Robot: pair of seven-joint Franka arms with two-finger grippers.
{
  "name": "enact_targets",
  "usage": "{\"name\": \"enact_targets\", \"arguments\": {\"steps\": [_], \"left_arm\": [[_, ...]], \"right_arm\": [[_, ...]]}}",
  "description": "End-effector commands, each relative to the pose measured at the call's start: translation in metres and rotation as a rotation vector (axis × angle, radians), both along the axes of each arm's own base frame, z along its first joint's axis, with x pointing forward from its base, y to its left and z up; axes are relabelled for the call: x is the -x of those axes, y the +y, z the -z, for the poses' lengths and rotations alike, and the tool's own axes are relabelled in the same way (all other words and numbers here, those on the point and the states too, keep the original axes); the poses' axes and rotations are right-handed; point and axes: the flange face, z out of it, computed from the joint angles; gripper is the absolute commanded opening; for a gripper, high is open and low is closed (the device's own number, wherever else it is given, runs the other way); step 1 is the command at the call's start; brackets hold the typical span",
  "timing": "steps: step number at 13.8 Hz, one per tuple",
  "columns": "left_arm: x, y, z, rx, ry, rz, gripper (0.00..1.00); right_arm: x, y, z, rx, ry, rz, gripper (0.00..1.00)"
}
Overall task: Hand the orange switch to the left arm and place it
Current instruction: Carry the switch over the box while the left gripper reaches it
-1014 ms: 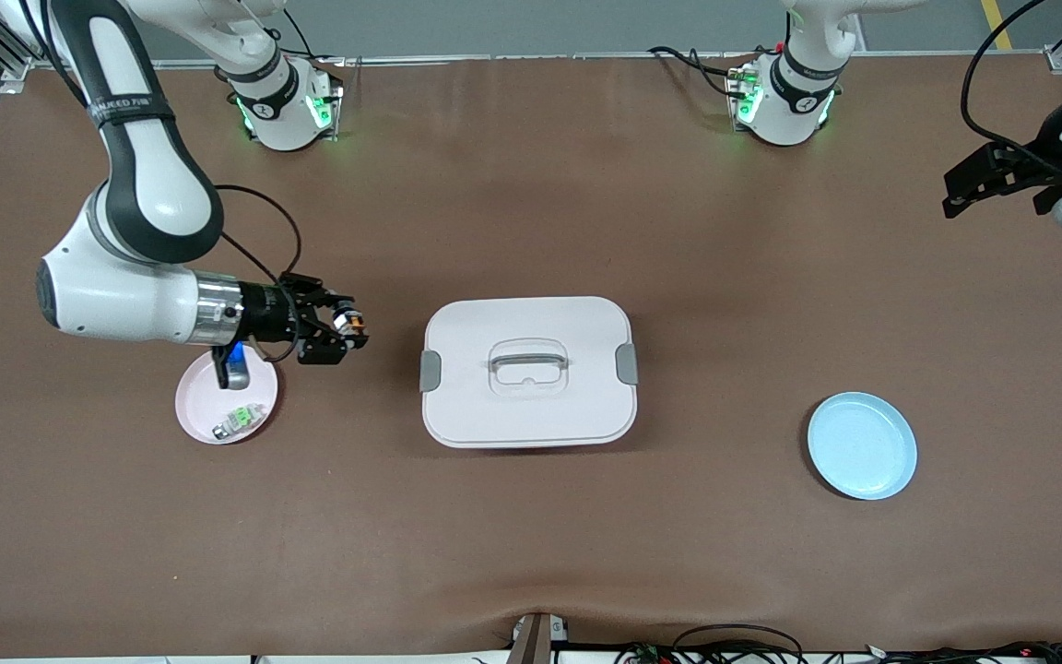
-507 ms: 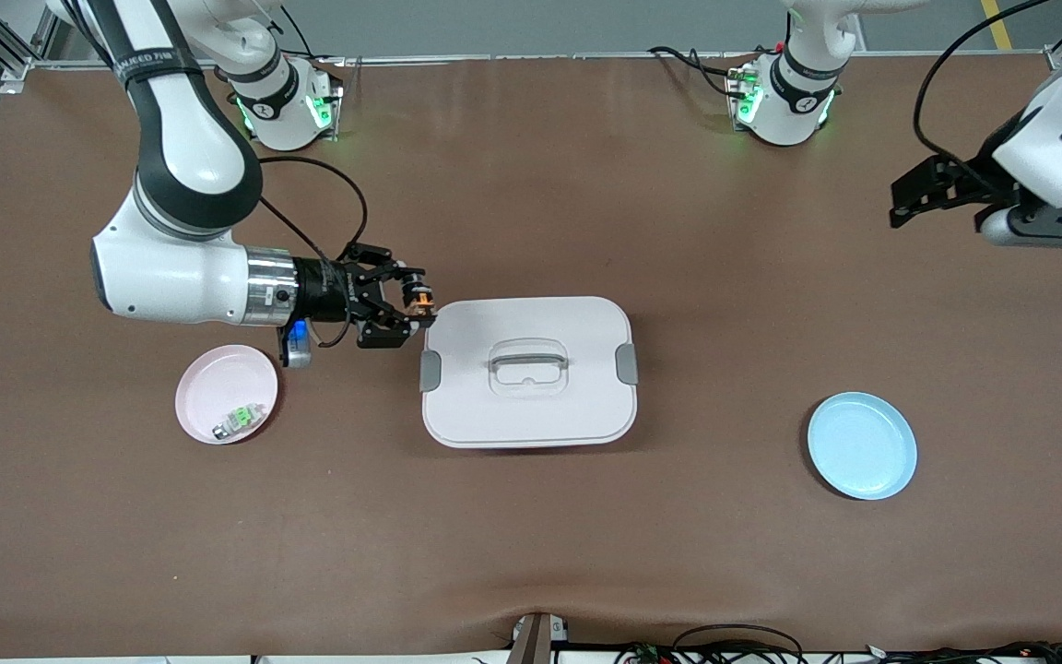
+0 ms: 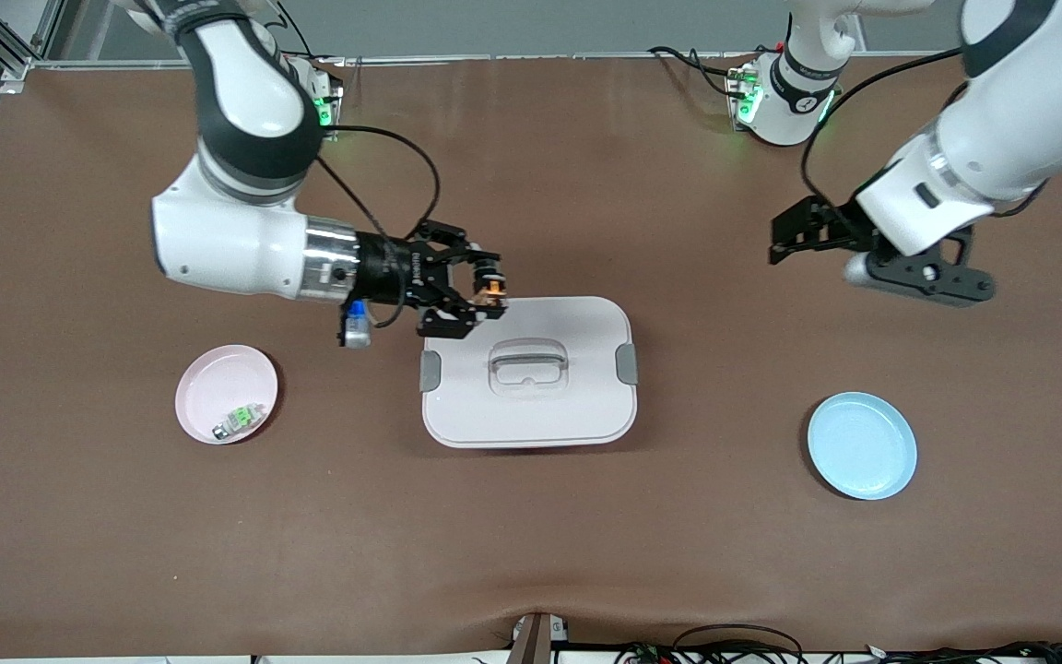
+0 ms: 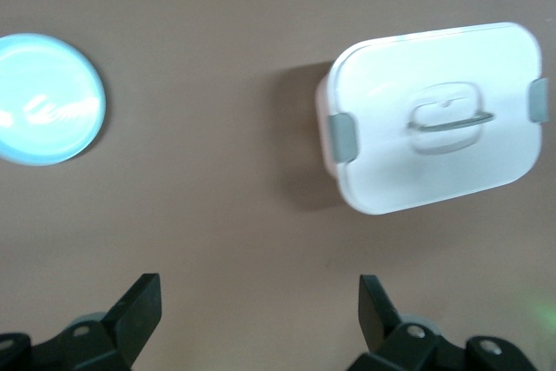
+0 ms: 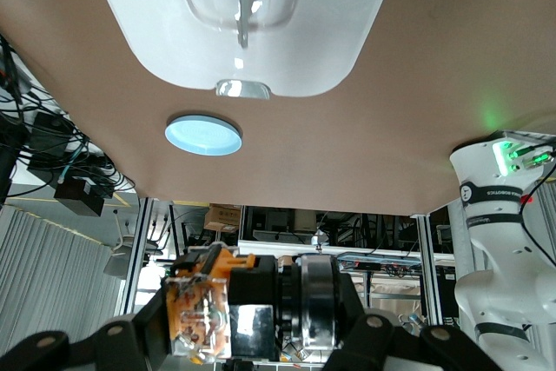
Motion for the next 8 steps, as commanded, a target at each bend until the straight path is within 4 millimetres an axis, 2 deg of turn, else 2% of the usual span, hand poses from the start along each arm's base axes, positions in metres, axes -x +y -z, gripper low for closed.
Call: {"name": "enact_targets", "arguments": {"steps": [1, 2, 5, 8], "left_arm": [[0.002, -0.04, -0.001, 0.037, -0.032, -0.001, 1.0], [-0.001, -0.051, 0.001, 0.066, -0.037, -0.025, 1.0], [-0.007, -0.07, 0.001, 0.231, -0.015, -0.084, 1.0], [-0.008, -0.093, 0.01, 0.294, -0.008, -0.09, 1.0]], "right_arm": [[-0.017, 0.035, 0.008, -0.043, 0.05, 0.012, 0.0], [-0.017, 0.05, 0.011, -0.043, 0.059, 0.009, 0.0], [-0.016, 0.071, 0.024, -0.031, 0.063, 0.026, 0.0], [-0.018, 0.078, 0.02, -0.039, 0.054, 0.034, 0.0]]}}
